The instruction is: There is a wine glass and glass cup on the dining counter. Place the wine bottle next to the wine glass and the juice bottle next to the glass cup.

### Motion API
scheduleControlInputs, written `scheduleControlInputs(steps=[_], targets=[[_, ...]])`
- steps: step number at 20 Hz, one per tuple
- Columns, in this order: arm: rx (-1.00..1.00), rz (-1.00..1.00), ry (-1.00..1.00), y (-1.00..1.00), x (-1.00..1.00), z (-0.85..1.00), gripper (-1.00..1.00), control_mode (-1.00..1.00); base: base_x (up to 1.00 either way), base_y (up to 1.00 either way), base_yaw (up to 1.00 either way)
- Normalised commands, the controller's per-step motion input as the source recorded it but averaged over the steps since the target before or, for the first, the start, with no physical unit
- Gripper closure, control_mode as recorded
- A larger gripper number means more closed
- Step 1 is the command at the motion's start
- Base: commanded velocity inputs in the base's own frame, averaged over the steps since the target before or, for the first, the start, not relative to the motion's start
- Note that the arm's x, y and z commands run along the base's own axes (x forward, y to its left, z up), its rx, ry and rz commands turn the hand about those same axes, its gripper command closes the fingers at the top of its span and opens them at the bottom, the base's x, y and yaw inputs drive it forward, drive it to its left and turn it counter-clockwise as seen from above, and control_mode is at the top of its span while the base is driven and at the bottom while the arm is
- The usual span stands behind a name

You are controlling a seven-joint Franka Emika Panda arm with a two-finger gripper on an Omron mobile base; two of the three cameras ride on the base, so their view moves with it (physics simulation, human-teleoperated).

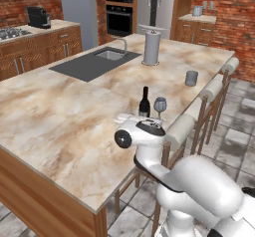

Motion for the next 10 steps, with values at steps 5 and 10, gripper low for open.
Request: scheduleControlInputs(steps=[5,10], targets=[[0.0,0.27,0.2,0.02,-0.62,0.47,-1.0,-1.0,0.0,0.0,0.0],[0.0,0.24,0.18,0.03,-0.69,0.38,-1.0,-1.0,0.0,0.0,0.0]])
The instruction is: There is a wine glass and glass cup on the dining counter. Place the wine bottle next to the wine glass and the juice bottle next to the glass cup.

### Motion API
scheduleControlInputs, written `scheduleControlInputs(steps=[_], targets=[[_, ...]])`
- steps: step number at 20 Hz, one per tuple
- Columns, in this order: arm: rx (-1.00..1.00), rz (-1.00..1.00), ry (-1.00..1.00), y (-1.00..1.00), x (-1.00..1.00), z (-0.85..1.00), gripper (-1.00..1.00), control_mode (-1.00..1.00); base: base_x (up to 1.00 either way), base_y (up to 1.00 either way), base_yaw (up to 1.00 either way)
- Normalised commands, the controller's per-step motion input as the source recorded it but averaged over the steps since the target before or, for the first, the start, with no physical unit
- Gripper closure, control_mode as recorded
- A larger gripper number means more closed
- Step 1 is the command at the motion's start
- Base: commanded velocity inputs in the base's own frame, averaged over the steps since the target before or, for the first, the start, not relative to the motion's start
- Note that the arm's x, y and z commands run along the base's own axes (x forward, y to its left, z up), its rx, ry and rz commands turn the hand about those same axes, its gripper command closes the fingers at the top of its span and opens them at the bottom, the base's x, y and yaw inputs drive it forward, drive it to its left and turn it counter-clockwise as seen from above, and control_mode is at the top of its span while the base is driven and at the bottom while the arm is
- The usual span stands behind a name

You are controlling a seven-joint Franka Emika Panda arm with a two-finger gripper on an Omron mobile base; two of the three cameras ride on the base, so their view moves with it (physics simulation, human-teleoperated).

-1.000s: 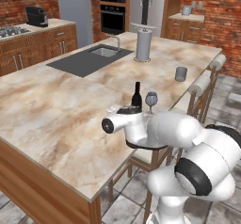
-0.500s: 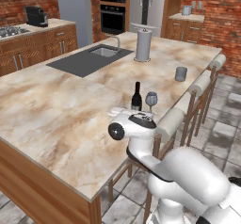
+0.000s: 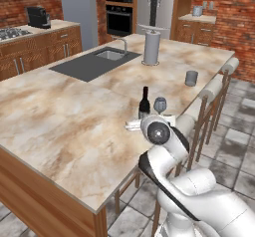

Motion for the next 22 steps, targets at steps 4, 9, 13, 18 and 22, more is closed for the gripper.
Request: scheduleControlInputs(steps=[4,9,13,18,22], targets=[[0.0,0.2,0.16,0.09,-0.67,0.31,-1.0,-1.0,0.0,0.0,0.0],[0.0,0.17,0.16,0.1,-0.64,0.29,-1.0,-1.0,0.0,0.0,0.0],[0.0,0.16,0.09,0.13,-0.65,0.19,-1.0,-1.0,0.0,0.0,0.0],[-0.01,0.17,0.01,0.11,-0.64,0.02,-1.0,-1.0,0.0,0.0,0.0],[-0.03,0.1,-0.02,0.02,-0.54,-0.2,-1.0,-1.0,0.0,0.0,0.0]])
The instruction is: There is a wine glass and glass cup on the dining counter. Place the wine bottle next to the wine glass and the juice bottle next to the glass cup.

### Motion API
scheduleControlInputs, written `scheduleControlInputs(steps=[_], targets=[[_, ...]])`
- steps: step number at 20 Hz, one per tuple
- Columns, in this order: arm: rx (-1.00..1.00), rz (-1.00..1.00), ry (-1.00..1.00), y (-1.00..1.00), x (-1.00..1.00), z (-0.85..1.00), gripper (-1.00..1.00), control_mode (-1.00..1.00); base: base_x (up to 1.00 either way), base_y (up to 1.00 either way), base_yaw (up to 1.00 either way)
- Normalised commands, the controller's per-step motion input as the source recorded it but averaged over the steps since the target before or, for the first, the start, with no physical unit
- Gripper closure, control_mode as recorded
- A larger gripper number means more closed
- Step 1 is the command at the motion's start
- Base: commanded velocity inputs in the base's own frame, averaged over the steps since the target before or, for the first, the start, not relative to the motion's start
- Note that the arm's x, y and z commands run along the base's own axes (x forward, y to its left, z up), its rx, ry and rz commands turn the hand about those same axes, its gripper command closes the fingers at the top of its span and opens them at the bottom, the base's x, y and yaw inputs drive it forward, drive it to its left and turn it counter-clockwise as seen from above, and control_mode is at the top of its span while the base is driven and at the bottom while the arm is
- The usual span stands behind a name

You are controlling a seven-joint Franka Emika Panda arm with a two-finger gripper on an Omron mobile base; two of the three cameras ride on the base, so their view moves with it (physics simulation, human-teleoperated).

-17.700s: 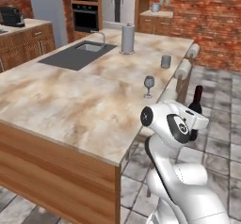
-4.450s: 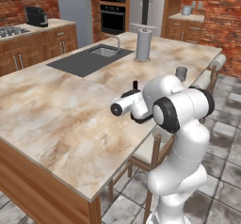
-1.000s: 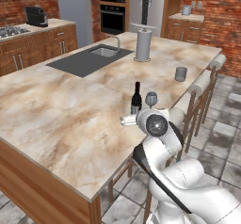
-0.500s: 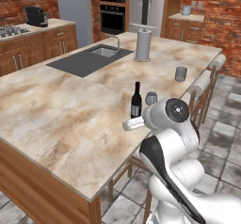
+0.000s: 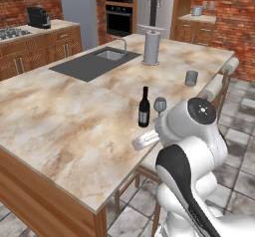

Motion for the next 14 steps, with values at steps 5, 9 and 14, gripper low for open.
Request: scheduleControlInputs(steps=[5,9,14], targets=[[-0.01,-0.02,-0.08,0.0,-0.27,-0.16,-1.0,-1.0,0.0,0.0,0.0],[0.0,0.0,0.0,0.0,-0.01,0.0,-1.0,-1.0,0.0,0.0,0.0],[0.0,0.0,0.0,0.0,0.0,0.0,-1.0,-1.0,0.0,0.0,0.0]])
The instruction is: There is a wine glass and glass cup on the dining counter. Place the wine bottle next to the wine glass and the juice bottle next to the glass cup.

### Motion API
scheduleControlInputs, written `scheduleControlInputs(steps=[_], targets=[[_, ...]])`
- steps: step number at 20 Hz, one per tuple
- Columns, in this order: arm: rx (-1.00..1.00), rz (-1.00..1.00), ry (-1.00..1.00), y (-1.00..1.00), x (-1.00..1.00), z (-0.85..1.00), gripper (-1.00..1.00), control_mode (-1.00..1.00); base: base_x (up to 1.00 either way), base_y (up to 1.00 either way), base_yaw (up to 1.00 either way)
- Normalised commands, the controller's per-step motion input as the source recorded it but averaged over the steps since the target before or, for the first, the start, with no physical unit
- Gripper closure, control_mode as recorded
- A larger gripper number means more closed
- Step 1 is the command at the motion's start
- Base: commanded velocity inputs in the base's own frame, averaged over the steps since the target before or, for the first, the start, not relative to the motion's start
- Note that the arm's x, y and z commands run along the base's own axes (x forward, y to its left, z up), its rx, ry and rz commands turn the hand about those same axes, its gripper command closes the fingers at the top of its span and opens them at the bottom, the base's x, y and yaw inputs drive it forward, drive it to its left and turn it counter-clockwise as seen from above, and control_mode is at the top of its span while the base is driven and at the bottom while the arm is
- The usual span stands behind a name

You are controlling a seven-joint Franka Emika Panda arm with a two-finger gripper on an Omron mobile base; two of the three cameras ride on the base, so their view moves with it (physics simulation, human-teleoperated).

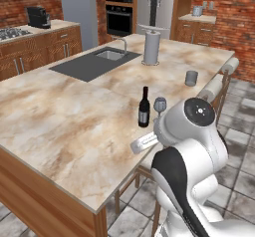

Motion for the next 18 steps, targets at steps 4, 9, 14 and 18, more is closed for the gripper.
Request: scheduleControlInputs(steps=[4,9,14,18], targets=[[0.0,0.0,0.0,0.0,0.0,0.0,-1.0,1.0,0.0,0.0,0.0],[0.0,0.0,0.0,0.0,0.0,0.0,-1.0,1.0,-0.41,0.07,0.09],[0.0,0.0,0.0,0.0,0.0,0.0,-1.0,1.0,-0.7,0.21,0.21],[0.0,0.0,0.0,0.0,0.0,0.0,-1.0,1.0,-0.51,0.47,0.38]])
